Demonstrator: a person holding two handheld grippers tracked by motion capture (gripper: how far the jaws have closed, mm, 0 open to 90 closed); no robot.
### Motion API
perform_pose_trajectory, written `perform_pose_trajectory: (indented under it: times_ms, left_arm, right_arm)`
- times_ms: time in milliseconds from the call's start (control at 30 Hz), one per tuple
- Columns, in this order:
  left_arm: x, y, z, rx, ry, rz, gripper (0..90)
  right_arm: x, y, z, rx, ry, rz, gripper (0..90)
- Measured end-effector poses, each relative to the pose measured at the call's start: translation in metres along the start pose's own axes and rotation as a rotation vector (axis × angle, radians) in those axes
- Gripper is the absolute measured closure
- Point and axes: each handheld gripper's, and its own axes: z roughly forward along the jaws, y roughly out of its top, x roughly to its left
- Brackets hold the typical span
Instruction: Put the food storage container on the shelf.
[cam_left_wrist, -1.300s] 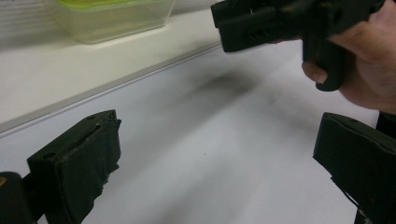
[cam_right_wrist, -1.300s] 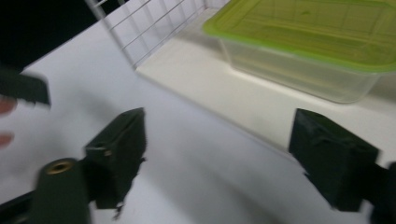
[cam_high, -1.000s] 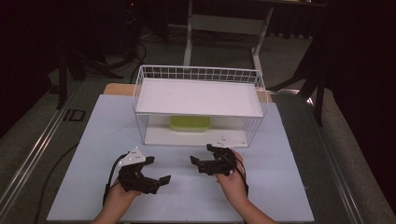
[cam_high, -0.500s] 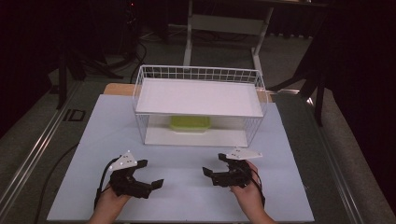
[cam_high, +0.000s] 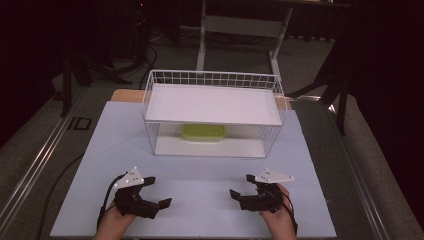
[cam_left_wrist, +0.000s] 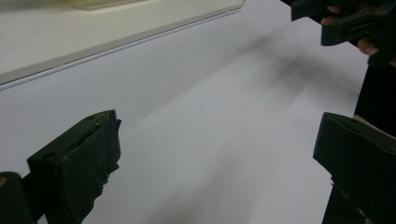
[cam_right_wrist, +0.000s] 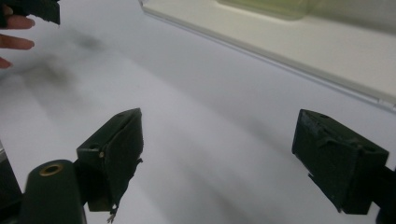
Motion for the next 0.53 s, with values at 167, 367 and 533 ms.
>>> perform_pose_trajectory:
  times_ms: [167,367,533]
  left_arm:
    - [0.000,-0.003,0.003,0.004,0.000,0.018,1.6]
    - [-0.001,-0.004,0.006,0.015,0.016,0.050,1.6]
    - [0.001,-0.004,0.005,0.004,0.007,0.025,1.5]
  right_arm:
    - [-0.005,-0.008,0.003,0.006,-0.016,-0.018,16.5]
    - [-0.012,-0.010,0.007,-0.007,-0.055,-0.056,16.6]
    - [-0.017,-0.011,0.007,-0.008,-0.057,-0.057,16.5]
